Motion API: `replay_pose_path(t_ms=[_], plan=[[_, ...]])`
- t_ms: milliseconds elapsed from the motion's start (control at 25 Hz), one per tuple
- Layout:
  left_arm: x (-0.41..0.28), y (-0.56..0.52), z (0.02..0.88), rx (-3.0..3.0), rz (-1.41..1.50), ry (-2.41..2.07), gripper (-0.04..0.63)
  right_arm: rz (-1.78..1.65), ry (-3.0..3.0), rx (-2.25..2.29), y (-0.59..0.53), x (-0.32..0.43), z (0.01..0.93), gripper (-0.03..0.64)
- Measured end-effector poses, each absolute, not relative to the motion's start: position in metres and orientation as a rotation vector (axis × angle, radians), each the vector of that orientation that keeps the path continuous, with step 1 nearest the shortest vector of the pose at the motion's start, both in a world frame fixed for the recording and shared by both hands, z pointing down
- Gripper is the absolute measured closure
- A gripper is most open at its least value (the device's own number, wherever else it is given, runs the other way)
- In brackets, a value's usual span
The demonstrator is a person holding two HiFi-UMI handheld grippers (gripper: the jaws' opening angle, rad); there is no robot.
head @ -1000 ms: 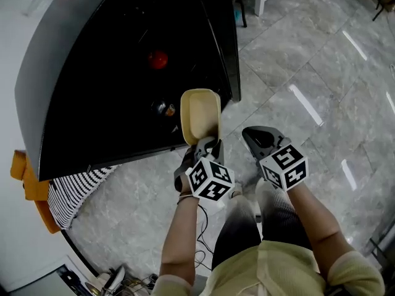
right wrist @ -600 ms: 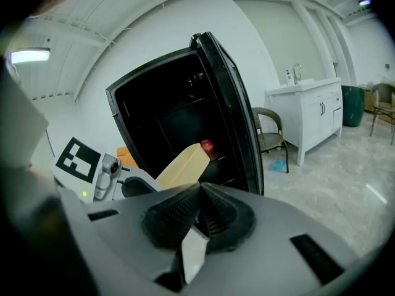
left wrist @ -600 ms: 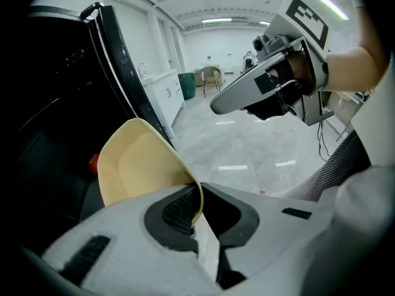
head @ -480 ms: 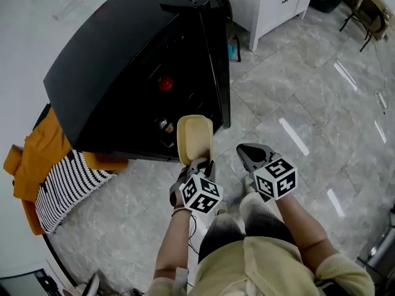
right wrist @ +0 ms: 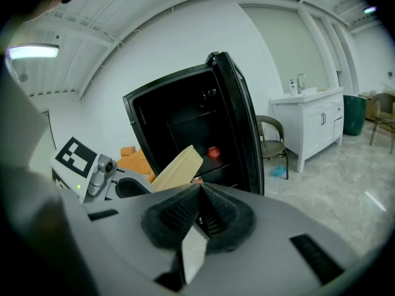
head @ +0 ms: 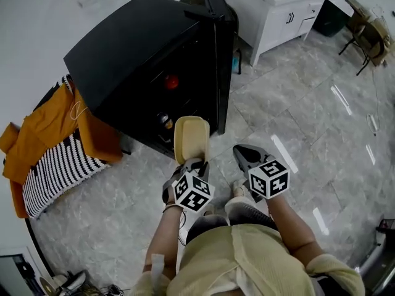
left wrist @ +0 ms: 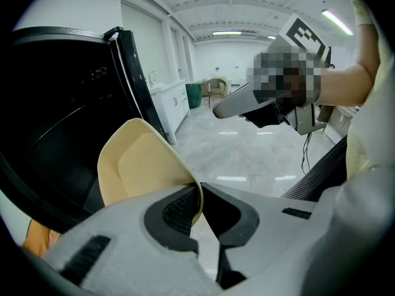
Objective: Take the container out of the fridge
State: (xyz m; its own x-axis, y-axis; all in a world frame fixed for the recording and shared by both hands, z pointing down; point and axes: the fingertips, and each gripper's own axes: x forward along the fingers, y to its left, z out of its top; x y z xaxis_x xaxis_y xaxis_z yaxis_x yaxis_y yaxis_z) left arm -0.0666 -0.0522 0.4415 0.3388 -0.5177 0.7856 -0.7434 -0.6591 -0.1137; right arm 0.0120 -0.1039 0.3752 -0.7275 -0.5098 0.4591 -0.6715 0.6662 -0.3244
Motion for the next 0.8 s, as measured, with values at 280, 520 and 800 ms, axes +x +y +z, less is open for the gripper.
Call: replay_pose_path(t_ms=[280,520,800], plan=[[-0.071,-0.027,0.429,2.337,1.130,-1.144,0.563,0.668,-2.567,0.940,-0.092,0.007,0.359,0.589],[-0.079,-0.012,0.426,2.337,1.097,-1.145,0.563,0.650,-2.584,0.927,-0.082,-0.001,0.351,0.588],[-0.079,-0.005,0.416,2.357,1.089,-1.150,0.563,0.675,-2.591,0.928,-0.071,-0.005,0.348,0.589]])
